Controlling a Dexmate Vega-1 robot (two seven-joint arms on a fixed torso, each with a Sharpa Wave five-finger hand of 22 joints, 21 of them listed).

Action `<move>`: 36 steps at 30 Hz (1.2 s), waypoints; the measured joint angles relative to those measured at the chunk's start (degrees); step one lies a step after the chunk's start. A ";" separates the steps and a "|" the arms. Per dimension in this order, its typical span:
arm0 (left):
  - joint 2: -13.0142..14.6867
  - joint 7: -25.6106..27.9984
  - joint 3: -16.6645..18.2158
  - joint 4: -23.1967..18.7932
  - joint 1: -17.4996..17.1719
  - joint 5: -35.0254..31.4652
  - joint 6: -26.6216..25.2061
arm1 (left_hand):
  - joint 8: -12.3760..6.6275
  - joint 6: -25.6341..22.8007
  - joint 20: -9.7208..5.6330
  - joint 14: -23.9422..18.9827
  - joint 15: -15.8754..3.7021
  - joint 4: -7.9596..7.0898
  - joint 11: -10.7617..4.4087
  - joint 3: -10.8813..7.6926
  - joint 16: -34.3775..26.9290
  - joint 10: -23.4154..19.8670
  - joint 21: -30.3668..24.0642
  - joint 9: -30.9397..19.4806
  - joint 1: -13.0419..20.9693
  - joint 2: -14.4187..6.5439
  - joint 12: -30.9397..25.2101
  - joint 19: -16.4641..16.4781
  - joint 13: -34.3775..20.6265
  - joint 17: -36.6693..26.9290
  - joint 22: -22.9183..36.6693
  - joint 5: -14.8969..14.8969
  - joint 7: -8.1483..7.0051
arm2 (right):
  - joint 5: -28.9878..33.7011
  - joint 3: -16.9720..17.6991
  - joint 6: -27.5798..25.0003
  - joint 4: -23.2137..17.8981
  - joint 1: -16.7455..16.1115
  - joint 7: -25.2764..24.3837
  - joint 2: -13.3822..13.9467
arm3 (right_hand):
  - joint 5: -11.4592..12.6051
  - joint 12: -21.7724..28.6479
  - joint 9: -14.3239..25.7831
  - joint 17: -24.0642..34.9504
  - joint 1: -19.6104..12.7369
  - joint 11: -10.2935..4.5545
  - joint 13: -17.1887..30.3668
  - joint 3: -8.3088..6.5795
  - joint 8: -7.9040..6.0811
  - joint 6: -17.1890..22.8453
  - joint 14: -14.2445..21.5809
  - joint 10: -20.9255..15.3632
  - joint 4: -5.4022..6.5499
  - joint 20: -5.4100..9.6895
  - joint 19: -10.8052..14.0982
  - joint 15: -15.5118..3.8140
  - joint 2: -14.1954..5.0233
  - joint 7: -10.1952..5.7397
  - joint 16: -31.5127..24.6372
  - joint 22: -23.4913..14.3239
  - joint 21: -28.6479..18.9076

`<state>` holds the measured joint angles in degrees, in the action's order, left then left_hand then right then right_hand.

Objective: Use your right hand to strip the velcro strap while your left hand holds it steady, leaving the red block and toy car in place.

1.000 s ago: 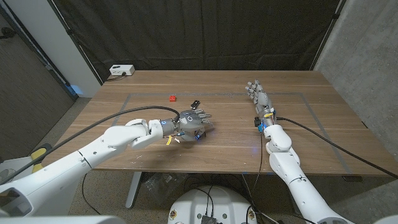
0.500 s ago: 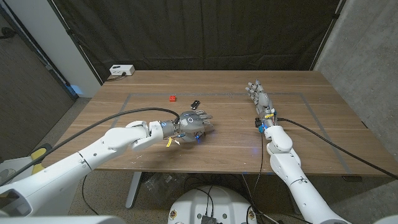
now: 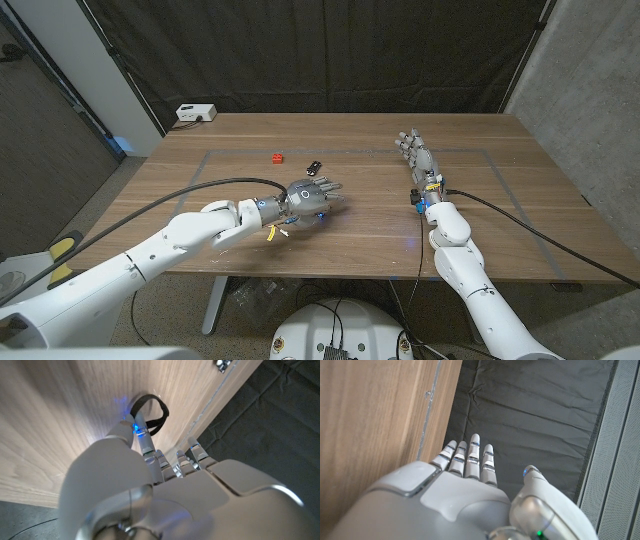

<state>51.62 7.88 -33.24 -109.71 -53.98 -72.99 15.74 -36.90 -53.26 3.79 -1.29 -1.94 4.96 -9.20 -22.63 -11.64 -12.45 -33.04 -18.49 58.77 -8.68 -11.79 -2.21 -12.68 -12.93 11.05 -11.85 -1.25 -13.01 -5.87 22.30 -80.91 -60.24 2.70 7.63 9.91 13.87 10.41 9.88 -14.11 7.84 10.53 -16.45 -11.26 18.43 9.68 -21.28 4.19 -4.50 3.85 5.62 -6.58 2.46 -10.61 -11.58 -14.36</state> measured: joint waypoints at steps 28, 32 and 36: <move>-4.40 25.19 -1.47 6.47 0.63 -4.44 -8.51 | -6.67 5.03 2.21 0.33 0.08 -3.16 -1.18 1.59 -0.76 -0.29 -0.67 -8.40 -2.58 0.51 -1.79 0.10 -2.53 -1.34 0.30 -3.08 -5.90 | 2.61 -0.39 -1.79 -1.73 -0.23 -2.61 0.46 | 0.90 2.61 0.14 0.64 -7.92 -1.58 0.57 -4.10 -1.06 6.41 15.12 -9.20 -7.81 0.11 6.93 -2.80 -0.73 0.47 -2.91 -0.77 -2.20; -4.57 24.90 -2.13 6.65 1.91 -4.91 -8.55 | -7.02 5.54 2.57 1.24 0.61 -3.48 -1.15 1.91 -0.76 0.32 -0.67 -8.96 -2.80 0.73 -1.79 -0.26 -2.70 -1.33 0.30 -3.84 -6.65 | 5.03 -0.74 -3.69 -3.99 -1.23 -4.57 1.31 | 1.12 3.33 0.13 1.38 -10.06 -2.46 0.91 -5.23 -1.50 8.42 18.48 -11.47 -9.35 -0.04 8.80 -4.76 -1.58 0.38 -4.17 -1.10 -3.30; -4.76 24.18 -2.65 6.75 3.32 -5.20 -8.42 | -7.47 5.47 2.95 1.88 0.77 -3.95 -0.94 2.38 -0.76 0.91 -0.67 -9.31 -3.27 1.19 -1.79 -0.71 -2.92 -1.33 0.30 -4.72 -8.16 | 8.08 -1.19 -5.50 -6.22 -2.14 -6.80 2.38 | 1.55 3.77 0.40 2.22 -13.14 -3.41 1.32 -6.48 -1.50 9.32 20.43 -12.42 -11.24 -0.37 9.71 -6.13 -2.22 -0.50 -4.88 -1.47 -3.98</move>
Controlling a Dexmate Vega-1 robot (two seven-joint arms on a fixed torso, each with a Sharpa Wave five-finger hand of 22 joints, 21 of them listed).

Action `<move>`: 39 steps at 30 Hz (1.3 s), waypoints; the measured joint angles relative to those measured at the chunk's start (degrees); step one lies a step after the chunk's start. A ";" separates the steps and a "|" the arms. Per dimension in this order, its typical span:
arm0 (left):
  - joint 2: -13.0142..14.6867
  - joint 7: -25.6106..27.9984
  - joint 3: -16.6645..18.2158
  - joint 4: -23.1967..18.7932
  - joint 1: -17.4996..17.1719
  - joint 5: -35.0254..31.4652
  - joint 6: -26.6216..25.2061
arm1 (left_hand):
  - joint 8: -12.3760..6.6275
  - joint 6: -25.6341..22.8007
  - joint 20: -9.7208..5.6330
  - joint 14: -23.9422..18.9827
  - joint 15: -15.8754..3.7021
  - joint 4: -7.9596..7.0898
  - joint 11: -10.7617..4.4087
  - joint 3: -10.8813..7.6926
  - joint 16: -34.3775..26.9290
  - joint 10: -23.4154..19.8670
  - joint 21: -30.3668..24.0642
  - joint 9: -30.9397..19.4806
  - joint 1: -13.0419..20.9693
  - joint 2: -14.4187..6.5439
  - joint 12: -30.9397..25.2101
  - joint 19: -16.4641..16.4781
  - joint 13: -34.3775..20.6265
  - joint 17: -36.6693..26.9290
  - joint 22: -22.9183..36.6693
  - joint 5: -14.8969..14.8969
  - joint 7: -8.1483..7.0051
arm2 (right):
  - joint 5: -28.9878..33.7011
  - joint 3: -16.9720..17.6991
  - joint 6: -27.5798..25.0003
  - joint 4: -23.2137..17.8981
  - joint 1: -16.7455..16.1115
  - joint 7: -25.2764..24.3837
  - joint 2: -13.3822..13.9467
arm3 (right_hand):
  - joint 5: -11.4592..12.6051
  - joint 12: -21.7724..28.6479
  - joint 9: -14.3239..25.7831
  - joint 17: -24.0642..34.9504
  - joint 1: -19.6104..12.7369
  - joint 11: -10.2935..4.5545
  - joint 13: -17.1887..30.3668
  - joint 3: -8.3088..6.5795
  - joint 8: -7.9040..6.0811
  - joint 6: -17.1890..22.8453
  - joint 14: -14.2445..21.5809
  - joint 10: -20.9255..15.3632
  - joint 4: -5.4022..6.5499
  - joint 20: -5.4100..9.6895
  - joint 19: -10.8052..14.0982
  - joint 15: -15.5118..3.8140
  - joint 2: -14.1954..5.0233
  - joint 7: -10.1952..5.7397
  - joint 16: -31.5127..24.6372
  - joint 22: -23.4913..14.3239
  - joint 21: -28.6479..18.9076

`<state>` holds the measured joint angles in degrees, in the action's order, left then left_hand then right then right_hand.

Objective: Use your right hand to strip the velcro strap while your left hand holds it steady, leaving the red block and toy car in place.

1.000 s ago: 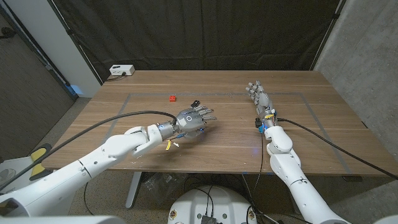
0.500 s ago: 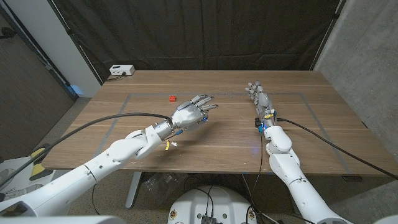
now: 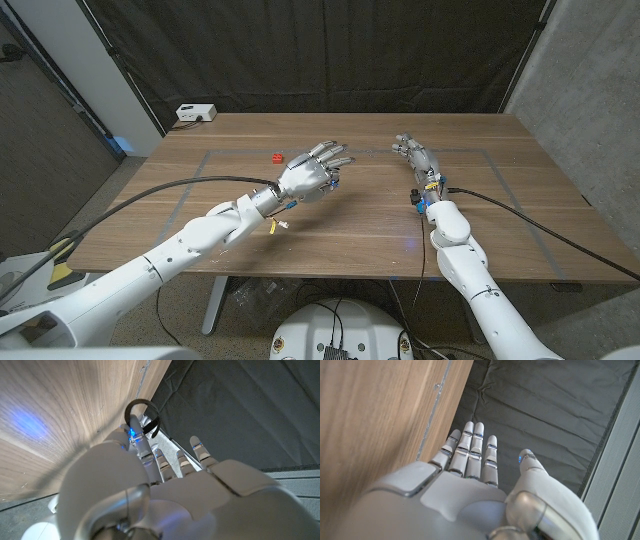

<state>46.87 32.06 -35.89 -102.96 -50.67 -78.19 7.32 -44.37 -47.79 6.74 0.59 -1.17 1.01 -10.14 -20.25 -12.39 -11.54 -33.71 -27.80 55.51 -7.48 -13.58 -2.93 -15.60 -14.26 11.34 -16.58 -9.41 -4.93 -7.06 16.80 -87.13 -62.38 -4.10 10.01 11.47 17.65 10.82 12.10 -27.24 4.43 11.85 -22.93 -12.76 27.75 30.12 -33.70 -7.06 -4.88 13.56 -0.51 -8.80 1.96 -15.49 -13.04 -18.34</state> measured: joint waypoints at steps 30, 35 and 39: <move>-2.54 -5.89 -2.67 0.81 7.92 -0.43 3.70 | -0.43 -0.84 5.22 6.24 2.63 -1.73 2.35 3.35 0.75 5.85 3.44 1.00 -1.20 0.74 1.39 -6.84 -0.94 -0.26 0.26 -6.39 -2.06 | 16.51 -3.89 -14.12 -15.43 -5.67 -7.70 7.82 | -0.89 0.45 0.27 2.92 -16.68 -12.68 1.12 -0.55 -0.43 3.35 -2.81 0.24 -3.26 1.63 -0.32 -2.31 4.29 -9.58 0.00 -1.22 -2.25; -3.07 -7.36 -3.00 0.86 9.13 -0.38 4.41 | -0.43 -0.85 5.22 7.11 3.50 -1.87 2.96 3.49 0.99 6.46 3.84 1.00 -1.57 0.36 1.39 -6.84 -0.88 -0.26 0.26 -6.76 -2.07 | 17.85 -4.46 -15.84 -17.01 -5.87 -7.18 8.70 | -0.56 0.89 0.27 3.36 -18.64 -14.43 1.38 0.02 -0.43 3.84 -2.98 -0.65 -3.13 2.76 -0.61 -2.14 4.45 -10.90 -0.44 -1.43 -2.47; -3.54 -8.96 -3.34 1.09 10.36 0.16 5.43 | -0.43 -1.05 5.22 7.84 3.63 -1.87 2.88 3.49 0.99 6.97 3.89 1.00 -1.57 0.37 1.52 -6.84 -0.88 -0.26 0.26 -7.17 -2.26 | 19.25 -4.98 -17.41 -18.17 -5.98 -7.05 9.22 | -0.22 1.44 0.27 3.93 -20.36 -15.43 1.62 0.27 -0.43 4.71 -2.98 -1.06 -2.90 3.51 -0.70 -2.14 4.32 -11.93 -1.05 -1.49 -2.67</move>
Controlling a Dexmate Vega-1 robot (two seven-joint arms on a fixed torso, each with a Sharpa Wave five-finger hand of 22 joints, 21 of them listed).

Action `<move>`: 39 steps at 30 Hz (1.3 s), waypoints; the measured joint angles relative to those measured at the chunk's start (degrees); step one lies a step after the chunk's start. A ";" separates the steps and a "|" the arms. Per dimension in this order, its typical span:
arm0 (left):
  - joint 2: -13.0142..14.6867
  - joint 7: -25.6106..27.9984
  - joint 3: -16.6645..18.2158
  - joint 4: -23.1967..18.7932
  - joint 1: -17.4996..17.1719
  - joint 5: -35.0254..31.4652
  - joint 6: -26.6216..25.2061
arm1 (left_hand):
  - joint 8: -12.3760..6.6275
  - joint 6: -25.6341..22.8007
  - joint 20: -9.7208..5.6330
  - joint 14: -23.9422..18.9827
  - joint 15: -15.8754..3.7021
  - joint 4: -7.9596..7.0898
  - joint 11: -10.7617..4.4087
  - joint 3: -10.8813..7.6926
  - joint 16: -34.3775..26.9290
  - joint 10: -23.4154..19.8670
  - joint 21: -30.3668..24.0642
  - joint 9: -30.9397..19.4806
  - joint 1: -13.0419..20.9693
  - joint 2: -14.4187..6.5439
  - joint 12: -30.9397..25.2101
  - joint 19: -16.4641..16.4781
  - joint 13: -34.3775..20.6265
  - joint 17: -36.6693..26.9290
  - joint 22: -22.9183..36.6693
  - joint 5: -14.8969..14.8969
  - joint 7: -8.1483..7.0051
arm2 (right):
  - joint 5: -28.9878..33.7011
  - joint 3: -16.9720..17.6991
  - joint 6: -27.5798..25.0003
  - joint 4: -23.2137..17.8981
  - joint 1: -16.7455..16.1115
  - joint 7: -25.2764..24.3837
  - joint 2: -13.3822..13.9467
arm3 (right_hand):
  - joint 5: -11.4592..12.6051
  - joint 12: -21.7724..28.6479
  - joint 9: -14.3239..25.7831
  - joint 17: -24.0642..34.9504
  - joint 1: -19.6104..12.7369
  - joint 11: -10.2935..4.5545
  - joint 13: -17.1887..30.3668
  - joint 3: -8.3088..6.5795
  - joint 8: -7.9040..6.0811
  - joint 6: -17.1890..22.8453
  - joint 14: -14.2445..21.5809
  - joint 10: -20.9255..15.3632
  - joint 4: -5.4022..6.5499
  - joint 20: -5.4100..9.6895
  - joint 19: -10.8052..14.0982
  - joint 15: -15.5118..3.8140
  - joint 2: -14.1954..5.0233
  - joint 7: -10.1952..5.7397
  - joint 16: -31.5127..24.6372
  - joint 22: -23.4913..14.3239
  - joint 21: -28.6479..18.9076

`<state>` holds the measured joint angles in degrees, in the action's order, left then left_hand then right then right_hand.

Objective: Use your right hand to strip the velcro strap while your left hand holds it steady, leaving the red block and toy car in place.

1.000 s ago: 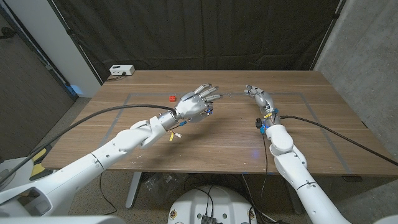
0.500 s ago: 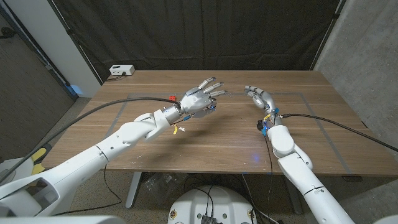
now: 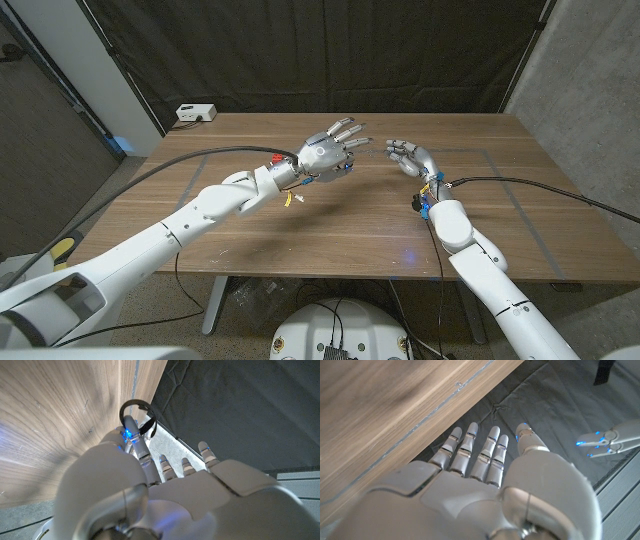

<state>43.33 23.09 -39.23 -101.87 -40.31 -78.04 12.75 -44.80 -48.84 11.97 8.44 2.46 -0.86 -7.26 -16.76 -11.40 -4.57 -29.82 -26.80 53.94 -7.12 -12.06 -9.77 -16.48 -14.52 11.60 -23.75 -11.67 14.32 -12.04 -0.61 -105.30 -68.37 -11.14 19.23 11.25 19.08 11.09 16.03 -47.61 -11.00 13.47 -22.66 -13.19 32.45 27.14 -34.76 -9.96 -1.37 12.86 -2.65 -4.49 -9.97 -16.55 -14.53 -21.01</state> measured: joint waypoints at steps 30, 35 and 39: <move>-3.67 -11.48 -2.09 3.40 8.11 7.30 8.72 | -0.13 -0.21 0.00 0.92 0.31 -0.25 0.08 0.72 -0.01 0.09 0.16 0.29 0.01 0.01 0.26 0.01 -0.01 -0.27 -0.01 -1.06 -0.20 | 6.17 -2.66 1.46 0.02 0.24 -4.20 1.04 | 1.33 3.00 0.25 5.92 -11.53 -0.70 1.90 5.22 -1.01 5.02 3.91 -4.00 0.33 3.33 1.95 -0.39 1.15 -2.49 -5.11 -0.79 -3.16; -4.29 -12.87 -2.43 3.87 9.03 8.11 9.75 | -0.13 -0.21 0.00 0.92 0.31 -0.25 0.08 0.72 -0.01 0.09 0.16 0.31 0.01 0.01 -0.10 0.01 -0.01 -0.27 -0.01 -1.06 -0.20 | 7.15 -3.05 1.55 -0.69 0.17 -4.44 1.51 | 1.63 3.00 0.25 5.92 -11.74 -0.70 2.17 5.60 -1.01 5.02 3.91 -4.00 0.40 3.64 1.63 -0.39 0.92 -2.49 -5.11 -1.06 -3.15; -4.71 -13.81 -2.62 4.26 9.57 8.78 10.39 | -0.13 -0.21 -0.01 0.91 0.31 -0.25 0.08 0.72 -0.01 0.08 0.16 0.31 0.01 0.01 -0.10 0.01 -0.01 -0.27 -0.01 -1.27 -0.20 | 7.79 -3.32 1.35 -1.22 -0.03 -4.48 1.83 | 1.77 3.00 0.25 5.92 -12.06 -0.70 2.17 5.60 -1.01 5.15 3.91 -4.00 0.40 3.64 1.63 -0.39 1.23 -2.37 -5.11 -1.05 -3.15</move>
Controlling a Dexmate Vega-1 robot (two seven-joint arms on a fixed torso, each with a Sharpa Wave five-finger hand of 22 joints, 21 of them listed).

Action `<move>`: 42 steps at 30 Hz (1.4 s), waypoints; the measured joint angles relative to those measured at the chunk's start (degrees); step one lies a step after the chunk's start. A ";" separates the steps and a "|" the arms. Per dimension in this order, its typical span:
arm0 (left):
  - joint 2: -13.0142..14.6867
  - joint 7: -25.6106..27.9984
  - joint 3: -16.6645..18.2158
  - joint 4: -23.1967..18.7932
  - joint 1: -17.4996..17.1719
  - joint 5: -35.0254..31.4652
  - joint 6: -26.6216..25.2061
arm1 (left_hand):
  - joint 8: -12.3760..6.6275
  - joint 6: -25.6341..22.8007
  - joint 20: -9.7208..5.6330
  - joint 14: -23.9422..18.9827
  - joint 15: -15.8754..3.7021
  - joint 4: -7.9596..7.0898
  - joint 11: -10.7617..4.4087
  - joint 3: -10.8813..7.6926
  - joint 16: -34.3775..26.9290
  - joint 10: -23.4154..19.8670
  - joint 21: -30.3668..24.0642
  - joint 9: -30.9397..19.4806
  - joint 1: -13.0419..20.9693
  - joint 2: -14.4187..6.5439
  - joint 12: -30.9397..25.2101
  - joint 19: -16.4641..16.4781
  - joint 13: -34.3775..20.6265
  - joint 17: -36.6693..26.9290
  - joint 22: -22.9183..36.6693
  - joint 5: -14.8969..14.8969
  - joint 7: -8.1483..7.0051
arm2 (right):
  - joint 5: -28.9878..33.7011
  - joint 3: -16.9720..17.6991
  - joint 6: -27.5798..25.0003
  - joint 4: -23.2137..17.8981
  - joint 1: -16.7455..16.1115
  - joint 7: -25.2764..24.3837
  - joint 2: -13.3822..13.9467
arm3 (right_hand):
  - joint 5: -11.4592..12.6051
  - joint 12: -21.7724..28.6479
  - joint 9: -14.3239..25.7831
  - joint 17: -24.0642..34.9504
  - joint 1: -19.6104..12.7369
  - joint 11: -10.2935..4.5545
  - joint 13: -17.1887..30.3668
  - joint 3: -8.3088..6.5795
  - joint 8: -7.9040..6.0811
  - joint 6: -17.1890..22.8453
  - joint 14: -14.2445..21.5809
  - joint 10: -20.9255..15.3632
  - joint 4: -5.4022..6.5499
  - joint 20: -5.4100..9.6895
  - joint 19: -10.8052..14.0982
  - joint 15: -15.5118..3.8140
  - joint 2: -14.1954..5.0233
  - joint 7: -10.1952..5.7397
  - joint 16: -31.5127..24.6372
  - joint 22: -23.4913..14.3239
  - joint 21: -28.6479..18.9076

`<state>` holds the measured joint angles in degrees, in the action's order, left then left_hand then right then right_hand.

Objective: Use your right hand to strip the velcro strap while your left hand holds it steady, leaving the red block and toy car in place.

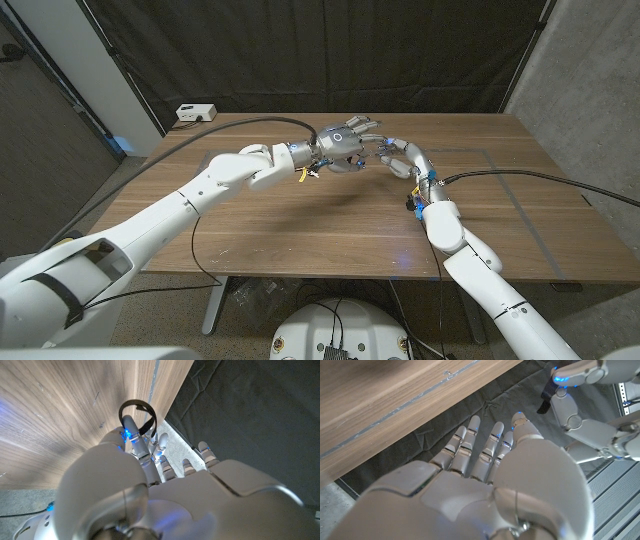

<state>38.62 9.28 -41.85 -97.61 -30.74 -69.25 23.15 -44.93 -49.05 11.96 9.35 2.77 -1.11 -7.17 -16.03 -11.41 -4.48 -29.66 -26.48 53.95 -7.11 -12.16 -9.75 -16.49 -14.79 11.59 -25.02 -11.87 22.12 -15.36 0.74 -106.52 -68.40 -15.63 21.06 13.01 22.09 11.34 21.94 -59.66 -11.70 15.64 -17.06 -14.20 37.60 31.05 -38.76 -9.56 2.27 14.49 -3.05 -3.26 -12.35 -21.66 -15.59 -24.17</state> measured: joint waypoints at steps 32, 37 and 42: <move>-4.35 -7.01 -2.36 5.92 5.67 6.68 5.19 | -0.22 -0.41 0.00 -0.01 0.00 -0.23 -0.41 0.24 -0.27 -0.25 -0.01 0.50 0.00 0.00 -0.48 0.01 0.12 0.16 0.00 -0.75 -0.41 | 2.90 -2.48 0.00 0.09 1.51 0.52 1.58 | 1.41 0.44 -0.01 0.51 -0.03 -0.02 0.65 1.75 0.05 1.00 2.21 -0.63 1.76 -0.11 -0.32 -0.04 0.40 0.22 0.78 0.01 -0.85; -4.70 -8.13 -2.65 6.32 6.21 7.54 5.87 | -0.23 -0.40 0.00 -0.01 0.00 0.00 -0.41 0.48 -0.27 -0.25 -0.01 0.50 0.00 0.00 -0.48 0.01 0.12 0.16 0.00 -0.88 -0.41 | 3.35 -2.54 1.27 0.67 1.61 -1.15 1.53 | 1.69 1.25 -0.01 1.50 -0.55 0.23 0.97 2.32 0.05 1.93 4.00 -2.42 1.65 -0.12 -0.32 -0.32 0.33 0.29 -0.39 -0.23 -1.27; -4.84 -9.14 -2.85 6.30 6.51 8.03 6.34 | -0.34 -0.41 0.00 -0.01 0.00 -0.23 -0.52 0.71 -0.27 -0.35 -0.01 0.74 0.00 0.00 -0.47 0.01 0.12 0.16 0.00 -0.88 -0.40 | 3.47 -2.58 2.03 1.16 1.63 -2.04 1.37 | 2.06 1.66 -0.01 2.59 -0.62 0.41 1.29 2.79 0.05 2.24 5.38 -3.07 1.83 0.18 0.45 -0.39 -0.46 0.19 -1.33 -0.26 -1.96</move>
<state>33.78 0.14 -44.70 -91.31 -24.23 -61.22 29.49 -45.27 -49.45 11.96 9.34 2.76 -1.34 -7.69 -15.32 -11.68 -4.84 -29.67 -25.75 53.95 -7.10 -12.63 -9.75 -16.37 -14.62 11.58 -25.90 -12.27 25.59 -17.94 2.78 -105.37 -66.77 -17.67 22.43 15.08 23.75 11.32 24.53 -60.29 -11.29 16.92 -14.28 -14.15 39.84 36.43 -41.83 -7.73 2.45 14.94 -3.44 -3.72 -12.16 -22.98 -15.85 -26.13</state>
